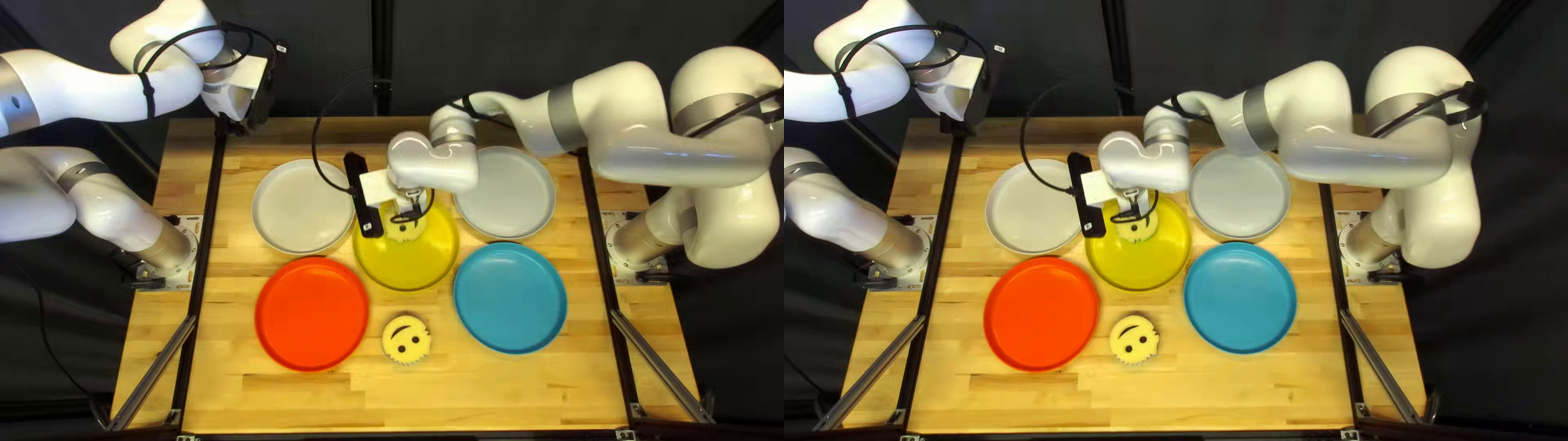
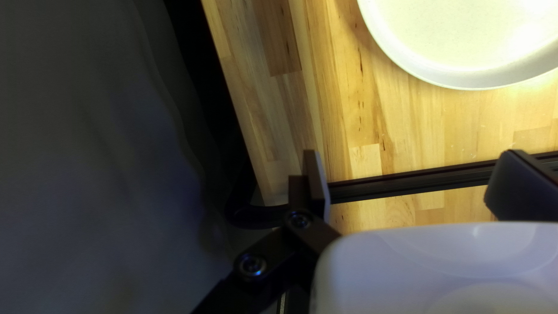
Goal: Pick up sponge and scrub the plate
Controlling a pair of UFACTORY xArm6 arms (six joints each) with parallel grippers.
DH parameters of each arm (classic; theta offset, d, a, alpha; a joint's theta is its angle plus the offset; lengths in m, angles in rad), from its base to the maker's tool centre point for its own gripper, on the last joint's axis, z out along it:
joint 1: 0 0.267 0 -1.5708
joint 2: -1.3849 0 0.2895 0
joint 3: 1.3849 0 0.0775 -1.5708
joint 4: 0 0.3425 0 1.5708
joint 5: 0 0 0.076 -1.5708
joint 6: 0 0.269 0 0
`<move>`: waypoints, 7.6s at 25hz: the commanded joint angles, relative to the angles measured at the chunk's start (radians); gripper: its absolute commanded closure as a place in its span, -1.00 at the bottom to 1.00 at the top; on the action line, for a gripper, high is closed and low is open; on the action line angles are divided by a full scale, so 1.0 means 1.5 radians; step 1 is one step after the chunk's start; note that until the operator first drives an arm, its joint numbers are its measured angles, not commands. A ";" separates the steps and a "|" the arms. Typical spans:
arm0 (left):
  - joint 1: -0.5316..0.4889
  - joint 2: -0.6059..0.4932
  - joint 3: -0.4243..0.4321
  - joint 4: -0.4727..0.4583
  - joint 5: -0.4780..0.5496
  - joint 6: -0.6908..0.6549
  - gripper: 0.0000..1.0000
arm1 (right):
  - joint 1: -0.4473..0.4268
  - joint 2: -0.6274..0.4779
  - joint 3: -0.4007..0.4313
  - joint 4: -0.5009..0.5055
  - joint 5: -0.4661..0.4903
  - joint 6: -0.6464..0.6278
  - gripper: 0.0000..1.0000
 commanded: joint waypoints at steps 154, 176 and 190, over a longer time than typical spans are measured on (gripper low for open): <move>0.000 0.000 0.000 0.000 0.000 0.000 -1.00 | -0.005 -0.102 0.215 -0.147 -0.171 0.006 1.00; 0.000 0.000 0.000 0.000 0.000 0.000 -1.00 | -0.097 -0.018 0.084 -0.086 -0.130 -0.126 1.00; 0.000 0.000 0.000 0.000 0.000 0.000 -1.00 | 0.027 -0.023 0.080 -0.112 -0.090 -0.018 1.00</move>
